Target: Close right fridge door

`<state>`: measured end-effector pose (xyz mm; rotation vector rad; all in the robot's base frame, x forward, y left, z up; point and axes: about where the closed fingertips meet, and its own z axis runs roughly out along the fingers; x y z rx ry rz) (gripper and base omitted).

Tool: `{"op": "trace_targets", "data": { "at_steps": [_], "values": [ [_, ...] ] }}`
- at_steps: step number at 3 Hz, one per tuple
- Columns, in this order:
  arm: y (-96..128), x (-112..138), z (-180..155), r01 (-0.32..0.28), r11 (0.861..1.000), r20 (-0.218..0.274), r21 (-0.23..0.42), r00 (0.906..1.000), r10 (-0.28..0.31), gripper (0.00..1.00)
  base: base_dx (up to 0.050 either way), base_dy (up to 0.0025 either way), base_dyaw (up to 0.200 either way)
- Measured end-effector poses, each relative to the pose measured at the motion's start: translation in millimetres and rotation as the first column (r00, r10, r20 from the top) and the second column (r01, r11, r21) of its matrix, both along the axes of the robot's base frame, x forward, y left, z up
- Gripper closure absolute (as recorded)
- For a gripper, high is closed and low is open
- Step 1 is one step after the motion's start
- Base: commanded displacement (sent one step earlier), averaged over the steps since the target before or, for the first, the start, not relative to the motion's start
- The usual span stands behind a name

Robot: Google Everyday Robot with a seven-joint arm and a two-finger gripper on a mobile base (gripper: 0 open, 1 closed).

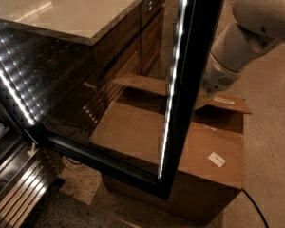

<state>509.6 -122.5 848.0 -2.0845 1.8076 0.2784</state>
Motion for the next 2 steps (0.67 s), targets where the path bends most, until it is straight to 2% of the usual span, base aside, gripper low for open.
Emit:
{"op": "trace_targets", "data": {
  "at_steps": [1, 2],
  "values": [
    [0.0, 0.0, 0.0, 0.0, 1.0, 0.0, 0.0, 1.0, 0.0, 1.0, 0.0, 0.0, 0.0],
    [0.0, 0.0, 0.0, 0.0, 1.0, 0.0, 0.0, 1.0, 0.0, 1.0, 0.0, -0.00001, 0.198]
  ]
}}
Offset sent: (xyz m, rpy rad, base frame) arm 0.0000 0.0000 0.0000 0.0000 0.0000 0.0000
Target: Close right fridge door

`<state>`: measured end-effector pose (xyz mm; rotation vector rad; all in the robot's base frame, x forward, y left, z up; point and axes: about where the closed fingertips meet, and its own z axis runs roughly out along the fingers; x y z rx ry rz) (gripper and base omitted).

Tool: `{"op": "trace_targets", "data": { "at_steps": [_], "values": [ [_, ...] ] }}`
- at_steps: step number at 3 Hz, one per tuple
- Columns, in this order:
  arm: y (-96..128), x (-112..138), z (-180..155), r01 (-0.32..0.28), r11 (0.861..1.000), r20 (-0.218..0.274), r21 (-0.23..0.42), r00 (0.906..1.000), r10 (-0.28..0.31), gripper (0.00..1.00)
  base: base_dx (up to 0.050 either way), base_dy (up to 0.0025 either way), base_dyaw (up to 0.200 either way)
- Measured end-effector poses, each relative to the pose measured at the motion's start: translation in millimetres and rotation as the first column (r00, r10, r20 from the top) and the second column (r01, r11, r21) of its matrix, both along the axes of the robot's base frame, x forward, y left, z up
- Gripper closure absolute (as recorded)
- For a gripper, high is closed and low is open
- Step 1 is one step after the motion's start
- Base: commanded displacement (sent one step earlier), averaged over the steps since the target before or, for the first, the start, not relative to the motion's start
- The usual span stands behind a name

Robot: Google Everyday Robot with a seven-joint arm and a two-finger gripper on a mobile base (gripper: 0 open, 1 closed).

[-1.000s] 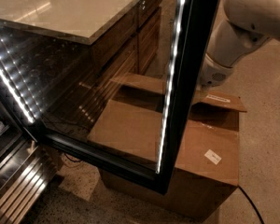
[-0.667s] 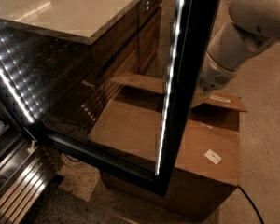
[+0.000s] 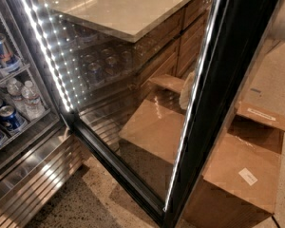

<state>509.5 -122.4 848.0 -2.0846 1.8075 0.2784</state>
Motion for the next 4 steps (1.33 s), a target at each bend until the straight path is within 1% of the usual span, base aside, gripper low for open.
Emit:
{"op": "trace_targets", "data": {
  "at_steps": [1, 4],
  "values": [
    [0.0, 0.0, 0.0, 0.0, 1.0, 0.0, 0.0, 1.0, 0.0, 1.0, -0.027, -0.00286, 0.173],
    [0.0, 0.0, 0.0, 0.0, 1.0, 0.0, 0.0, 1.0, 0.0, 1.0, -0.027, -0.00225, 0.169]
  ]
}}
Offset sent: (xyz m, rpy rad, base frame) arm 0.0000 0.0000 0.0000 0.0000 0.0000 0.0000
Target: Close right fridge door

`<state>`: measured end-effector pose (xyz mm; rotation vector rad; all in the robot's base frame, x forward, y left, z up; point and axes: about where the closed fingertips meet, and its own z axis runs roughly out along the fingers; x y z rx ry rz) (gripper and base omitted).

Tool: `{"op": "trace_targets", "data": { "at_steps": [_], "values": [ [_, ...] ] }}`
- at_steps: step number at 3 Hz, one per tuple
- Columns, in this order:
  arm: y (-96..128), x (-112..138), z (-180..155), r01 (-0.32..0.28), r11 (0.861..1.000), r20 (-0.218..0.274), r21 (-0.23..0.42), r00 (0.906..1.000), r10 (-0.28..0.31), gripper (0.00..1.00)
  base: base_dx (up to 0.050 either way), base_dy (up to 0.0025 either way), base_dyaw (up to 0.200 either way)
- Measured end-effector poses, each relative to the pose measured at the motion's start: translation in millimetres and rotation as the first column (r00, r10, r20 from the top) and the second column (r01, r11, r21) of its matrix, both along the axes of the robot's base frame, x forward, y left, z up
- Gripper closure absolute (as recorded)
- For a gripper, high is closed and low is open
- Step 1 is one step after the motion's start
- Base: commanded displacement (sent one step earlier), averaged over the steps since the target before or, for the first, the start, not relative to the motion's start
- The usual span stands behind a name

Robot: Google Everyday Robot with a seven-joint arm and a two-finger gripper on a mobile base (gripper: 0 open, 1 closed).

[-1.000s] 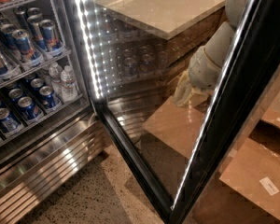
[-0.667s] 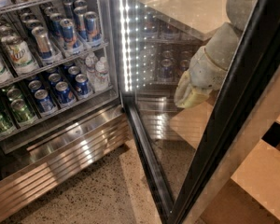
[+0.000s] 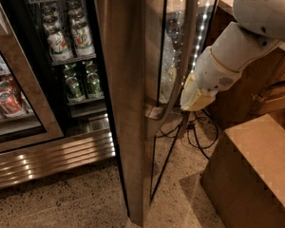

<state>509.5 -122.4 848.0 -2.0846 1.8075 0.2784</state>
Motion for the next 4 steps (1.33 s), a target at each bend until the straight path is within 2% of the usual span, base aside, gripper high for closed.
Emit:
{"op": "trace_targets", "data": {
  "at_steps": [1, 3, 4],
  "values": [
    [0.0, 0.0, 0.0, 0.0, 1.0, 0.0, 0.0, 1.0, 0.0, 1.0, -0.026, -0.00223, 0.17],
    [0.0, 0.0, 0.0, 0.0, 1.0, 0.0, 0.0, 1.0, 0.0, 1.0, 0.045, 0.00181, 0.081],
    [0.0, 0.0, 0.0, 0.0, 1.0, 0.0, 0.0, 1.0, 0.0, 1.0, 0.05, -0.00002, 0.0]
  ]
}}
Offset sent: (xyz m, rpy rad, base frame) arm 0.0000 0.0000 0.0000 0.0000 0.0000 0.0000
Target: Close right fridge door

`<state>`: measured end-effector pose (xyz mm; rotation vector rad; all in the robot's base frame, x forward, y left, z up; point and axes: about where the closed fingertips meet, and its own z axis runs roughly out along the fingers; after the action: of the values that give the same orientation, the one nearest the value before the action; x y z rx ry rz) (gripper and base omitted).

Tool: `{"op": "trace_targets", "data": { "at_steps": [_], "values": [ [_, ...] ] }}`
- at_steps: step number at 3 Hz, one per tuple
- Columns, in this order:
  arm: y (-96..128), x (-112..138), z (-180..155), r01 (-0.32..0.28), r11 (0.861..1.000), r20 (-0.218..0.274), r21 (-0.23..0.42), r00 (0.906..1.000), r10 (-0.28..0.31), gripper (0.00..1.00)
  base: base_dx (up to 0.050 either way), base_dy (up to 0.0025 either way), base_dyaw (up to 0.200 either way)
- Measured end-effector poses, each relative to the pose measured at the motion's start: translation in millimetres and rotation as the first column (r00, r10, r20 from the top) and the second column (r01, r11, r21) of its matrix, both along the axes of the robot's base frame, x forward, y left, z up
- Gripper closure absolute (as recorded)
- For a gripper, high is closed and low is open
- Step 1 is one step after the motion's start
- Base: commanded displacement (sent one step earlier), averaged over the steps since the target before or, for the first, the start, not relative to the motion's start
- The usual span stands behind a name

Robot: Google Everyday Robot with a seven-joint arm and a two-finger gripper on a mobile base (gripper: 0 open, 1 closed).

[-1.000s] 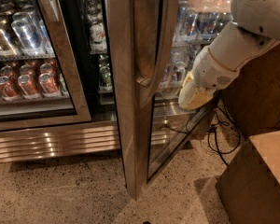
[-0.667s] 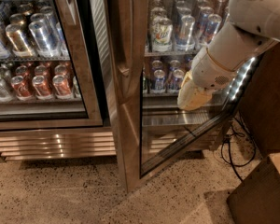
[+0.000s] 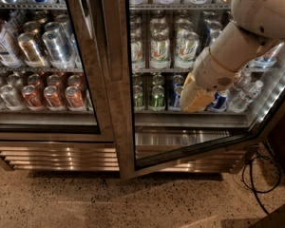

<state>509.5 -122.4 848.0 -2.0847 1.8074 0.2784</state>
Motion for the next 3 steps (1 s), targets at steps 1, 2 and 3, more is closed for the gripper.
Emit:
{"op": "trace_targets", "data": {
  "at_steps": [1, 2, 3],
  "values": [
    [0.0, 0.0, 0.0, 0.0, 1.0, 0.0, 0.0, 1.0, 0.0, 1.0, 0.05, 0.00001, 0.0],
    [0.0, 0.0, 0.0, 0.0, 1.0, 0.0, 0.0, 1.0, 0.0, 1.0, 0.05, -0.00003, 0.0],
    [0.0, 0.0, 0.0, 0.0, 1.0, 0.0, 0.0, 1.0, 0.0, 1.0, 0.05, 0.00001, 0.0]
  ]
}}
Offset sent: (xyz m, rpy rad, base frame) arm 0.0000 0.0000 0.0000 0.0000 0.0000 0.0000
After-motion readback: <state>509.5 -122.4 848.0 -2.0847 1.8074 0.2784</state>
